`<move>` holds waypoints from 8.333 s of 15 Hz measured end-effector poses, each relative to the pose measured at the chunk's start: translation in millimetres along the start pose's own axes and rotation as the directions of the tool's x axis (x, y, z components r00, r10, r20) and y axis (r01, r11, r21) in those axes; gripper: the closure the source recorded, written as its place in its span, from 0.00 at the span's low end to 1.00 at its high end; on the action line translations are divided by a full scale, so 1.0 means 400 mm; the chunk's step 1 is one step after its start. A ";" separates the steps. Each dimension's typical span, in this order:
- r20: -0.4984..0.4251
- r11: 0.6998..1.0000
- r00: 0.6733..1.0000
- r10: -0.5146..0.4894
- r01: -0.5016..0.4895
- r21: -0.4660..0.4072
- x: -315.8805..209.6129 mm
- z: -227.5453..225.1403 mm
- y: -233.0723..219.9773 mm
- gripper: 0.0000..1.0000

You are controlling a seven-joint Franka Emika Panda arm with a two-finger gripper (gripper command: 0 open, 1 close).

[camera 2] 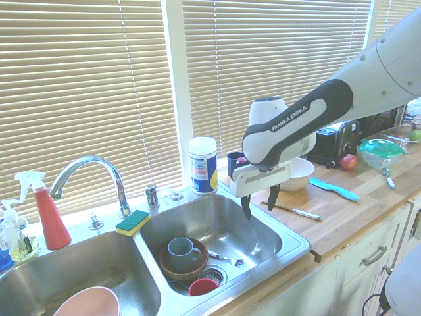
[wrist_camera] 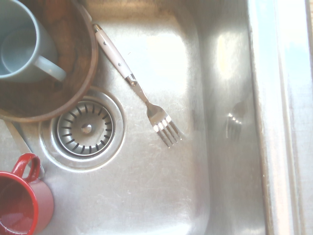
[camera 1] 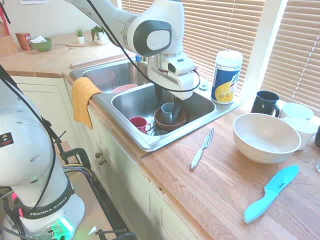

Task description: Put the knife into the sink

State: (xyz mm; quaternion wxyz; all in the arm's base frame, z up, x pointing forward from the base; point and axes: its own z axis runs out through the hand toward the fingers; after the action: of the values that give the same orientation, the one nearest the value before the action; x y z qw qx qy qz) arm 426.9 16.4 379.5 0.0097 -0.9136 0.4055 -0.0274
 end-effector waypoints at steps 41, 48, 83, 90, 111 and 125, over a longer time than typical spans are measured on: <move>0.074 0.958 0.964 -0.255 0.262 -0.120 0.261 0.158 0.341 1.00; 0.053 0.958 0.964 -0.261 0.265 -0.108 0.257 0.158 0.328 1.00; -0.025 0.992 0.992 -0.124 0.123 -0.035 0.201 -0.019 0.119 1.00; -0.081 0.998 0.996 0.027 -0.031 -0.047 0.039 0.058 -0.206 1.00; -0.100 0.996 0.993 0.069 -0.075 -0.056 -0.023 0.523 -0.417 1.00; -0.086 0.993 0.993 0.078 -0.085 -0.080 -0.030 0.591 -0.412 0.00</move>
State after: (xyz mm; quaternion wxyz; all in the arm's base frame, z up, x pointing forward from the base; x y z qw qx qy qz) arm 554.4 134.9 149.7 -0.0440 -0.8939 0.4434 -0.0480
